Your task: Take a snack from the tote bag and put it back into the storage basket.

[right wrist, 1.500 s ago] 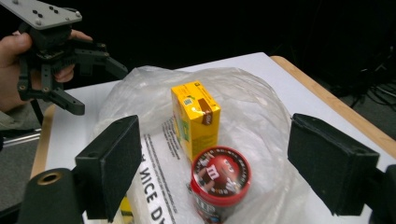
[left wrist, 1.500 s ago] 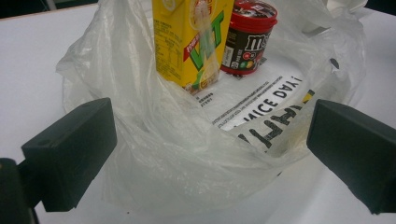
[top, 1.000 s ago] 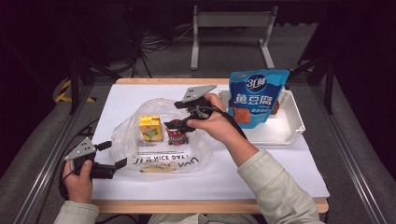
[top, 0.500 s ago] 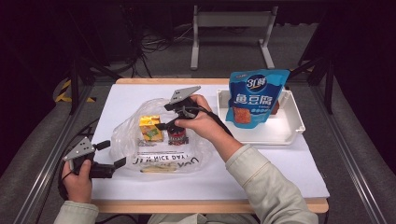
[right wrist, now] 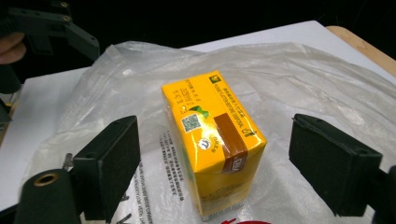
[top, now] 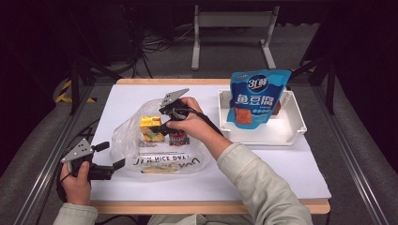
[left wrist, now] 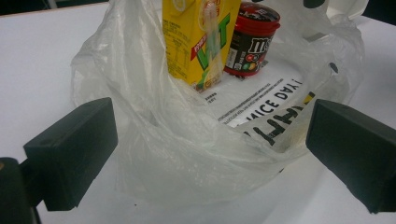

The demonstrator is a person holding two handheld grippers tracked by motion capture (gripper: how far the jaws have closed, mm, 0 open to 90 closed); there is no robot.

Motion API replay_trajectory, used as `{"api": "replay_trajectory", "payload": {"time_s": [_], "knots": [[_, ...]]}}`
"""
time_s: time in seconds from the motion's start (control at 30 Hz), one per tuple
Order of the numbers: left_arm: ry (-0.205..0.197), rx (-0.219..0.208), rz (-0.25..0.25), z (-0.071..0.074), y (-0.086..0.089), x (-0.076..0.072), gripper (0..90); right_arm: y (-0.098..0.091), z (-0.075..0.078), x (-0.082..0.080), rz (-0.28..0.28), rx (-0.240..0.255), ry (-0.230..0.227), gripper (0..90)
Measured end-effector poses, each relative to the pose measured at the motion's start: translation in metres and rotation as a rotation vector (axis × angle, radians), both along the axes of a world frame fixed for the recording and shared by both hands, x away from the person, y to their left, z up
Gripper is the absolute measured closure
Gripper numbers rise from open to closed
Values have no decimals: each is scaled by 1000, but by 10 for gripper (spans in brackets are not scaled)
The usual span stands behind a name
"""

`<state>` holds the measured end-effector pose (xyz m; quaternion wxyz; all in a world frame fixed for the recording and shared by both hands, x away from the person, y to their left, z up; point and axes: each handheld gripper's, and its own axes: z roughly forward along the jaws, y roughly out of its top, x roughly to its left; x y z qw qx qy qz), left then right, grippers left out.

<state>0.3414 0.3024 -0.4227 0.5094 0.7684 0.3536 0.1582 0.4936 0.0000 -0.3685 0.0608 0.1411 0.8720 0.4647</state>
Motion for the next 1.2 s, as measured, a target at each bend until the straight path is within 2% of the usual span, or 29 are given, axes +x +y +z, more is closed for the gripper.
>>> {"api": "replay_trajectory", "payload": {"time_s": [0.2,0.6,0.8,1.2], "knots": [[1,0,3,-1,2,-2,26,8,-6,5,8,-28,22,160],[3,2,3,-2,3,-4,26,28,-15,7,13,-108,14,160],[7,0,4,-2,3,-4,26,31,-16,10,8,-125,24,180],[8,1,2,-2,3,-4,26,37,-16,11,52,-200,12,375]]}}
